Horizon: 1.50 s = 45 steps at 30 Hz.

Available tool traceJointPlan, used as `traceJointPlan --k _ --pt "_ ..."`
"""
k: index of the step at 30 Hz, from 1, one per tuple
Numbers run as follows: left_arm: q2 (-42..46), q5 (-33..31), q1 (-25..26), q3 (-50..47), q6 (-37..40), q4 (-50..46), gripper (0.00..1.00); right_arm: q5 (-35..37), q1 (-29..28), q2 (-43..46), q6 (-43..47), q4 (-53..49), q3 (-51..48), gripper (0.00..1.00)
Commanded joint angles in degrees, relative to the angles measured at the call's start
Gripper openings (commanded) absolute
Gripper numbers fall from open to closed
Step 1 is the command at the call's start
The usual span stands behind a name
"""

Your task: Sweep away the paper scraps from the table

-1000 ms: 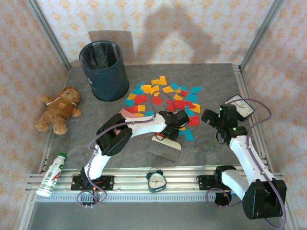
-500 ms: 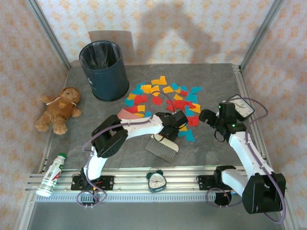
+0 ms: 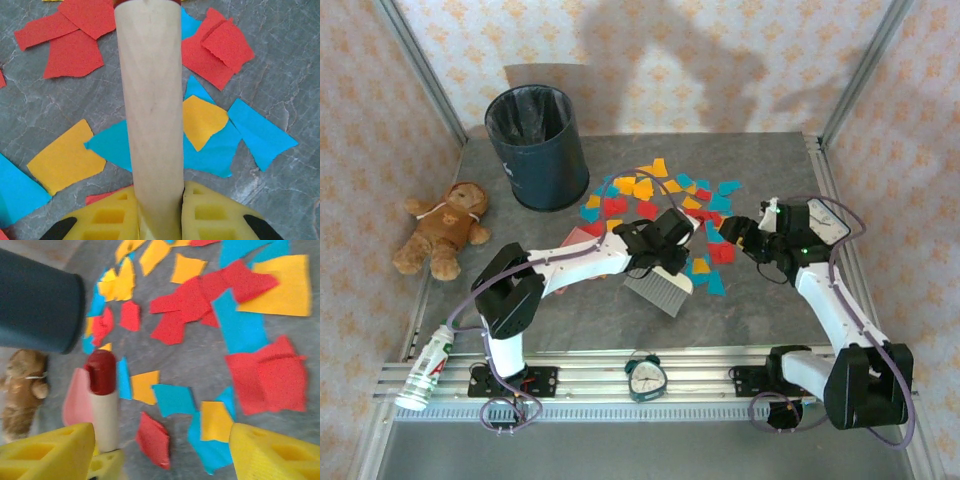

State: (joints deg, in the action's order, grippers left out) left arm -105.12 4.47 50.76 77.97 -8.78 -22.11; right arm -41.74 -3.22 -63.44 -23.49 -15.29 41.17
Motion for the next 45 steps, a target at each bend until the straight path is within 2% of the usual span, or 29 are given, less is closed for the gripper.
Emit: traceJointPlan --k 1,5,16,36,42,45 --pt "3.18 1.94 0.05 -1.58 4.97 5.26 0.20 -8.12 -0.53 -1.00 -3.14 6.56 0.28 0.70" --pt "3.84 2.64 0.05 -1.86 7.07 6.20 0.19 -9.92 -1.29 -2.49 -3.73 7.63 0.66 0.67" --pt "6.43 5.80 0.05 -4.12 9.23 9.62 0.18 -11.13 -5.06 -6.22 -4.04 9.65 2.00 0.51" --pt "7.13 10.87 0.35 -4.52 12.27 11.46 0.18 -16.56 -8.24 -9.35 -3.30 11.82 2.95 0.40" --pt "6.28 9.69 0.39 -3.84 12.40 10.44 0.18 -15.89 -8.64 -9.10 -2.47 10.82 3.31 0.34" --pt "6.07 9.19 0.39 -3.71 12.40 9.90 0.18 -15.10 -8.57 -8.74 -2.13 10.20 3.48 0.26"
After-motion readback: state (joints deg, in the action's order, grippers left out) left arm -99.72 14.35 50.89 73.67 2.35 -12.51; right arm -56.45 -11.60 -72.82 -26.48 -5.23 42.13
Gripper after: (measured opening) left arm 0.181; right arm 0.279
